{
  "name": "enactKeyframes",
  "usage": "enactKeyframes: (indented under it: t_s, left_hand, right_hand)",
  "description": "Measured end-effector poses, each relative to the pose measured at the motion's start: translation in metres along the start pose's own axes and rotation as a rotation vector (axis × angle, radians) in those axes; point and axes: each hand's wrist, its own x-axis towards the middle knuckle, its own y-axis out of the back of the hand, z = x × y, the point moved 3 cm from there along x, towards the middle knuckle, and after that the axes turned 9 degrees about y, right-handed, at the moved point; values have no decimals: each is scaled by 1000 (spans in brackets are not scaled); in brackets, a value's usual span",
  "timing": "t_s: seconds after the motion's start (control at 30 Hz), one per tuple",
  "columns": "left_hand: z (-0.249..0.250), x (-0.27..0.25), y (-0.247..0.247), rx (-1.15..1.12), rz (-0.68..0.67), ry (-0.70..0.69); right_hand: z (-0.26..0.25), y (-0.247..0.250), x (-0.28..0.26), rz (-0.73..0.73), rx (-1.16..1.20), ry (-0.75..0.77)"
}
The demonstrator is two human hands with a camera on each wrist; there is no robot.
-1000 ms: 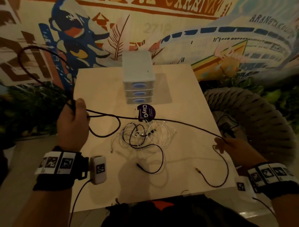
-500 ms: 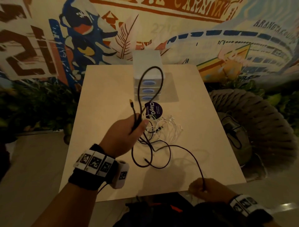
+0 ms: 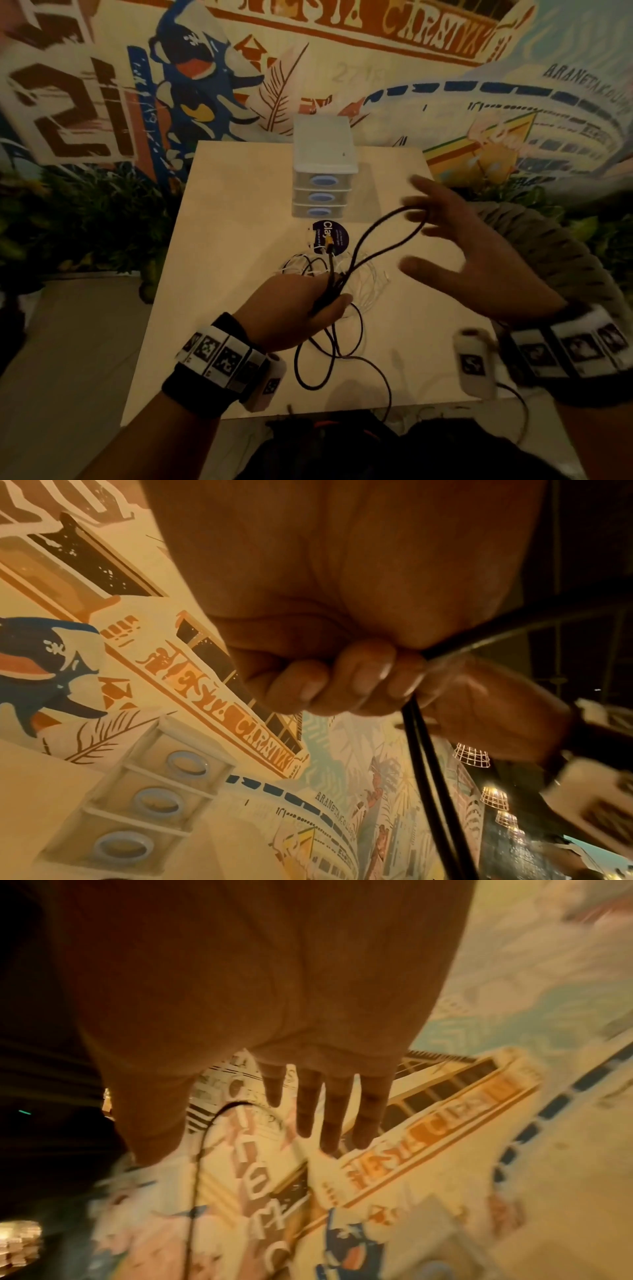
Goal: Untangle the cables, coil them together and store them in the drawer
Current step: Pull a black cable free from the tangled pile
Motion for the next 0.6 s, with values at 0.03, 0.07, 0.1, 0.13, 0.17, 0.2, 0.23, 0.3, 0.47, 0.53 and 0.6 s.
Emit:
enactKeyframes:
  t_s: [0.03,0.07,0.1,0.13,0.17,0.2,0.23,0.3,0.47,0.53,0.6]
  left_hand:
    - [2,0,-1,3,-9,2]
    - [2,-1,-2,8,-17,5]
    - [2,-2,-1,9,-25,11]
    - [0,-3,0,3,-31,21]
    - [-3,-5,2,-19,-34,36]
    - [-6,-7,5,-63,-33,59]
    - [-10,-9,9,-122,-25,88]
    - [-17,-13,16,-227,11,141]
    - [-30,-16,41,-363,239,179]
    - [-31,-13,59,-457,387,171]
    - [-33,-9,76,-533,529,165]
  right_hand:
    - [-12,-7,12,-35,15,62]
    - [-18,-14,21,-64,18,95]
    - [-20,-21,26,-66,36,97]
    - [-17,-24,28,-42,72,84]
    - [-10,-24,27,-5,137,64]
    - [-2,-21,23,35,211,36]
    - [6,-18,17,70,283,17]
    - [24,-10,-1,108,384,0]
    - [67,-11,-45,-112,294,-67]
    - [82,-29,-67,-261,268,-143]
    - [96,-51,-90,-366,330,-266]
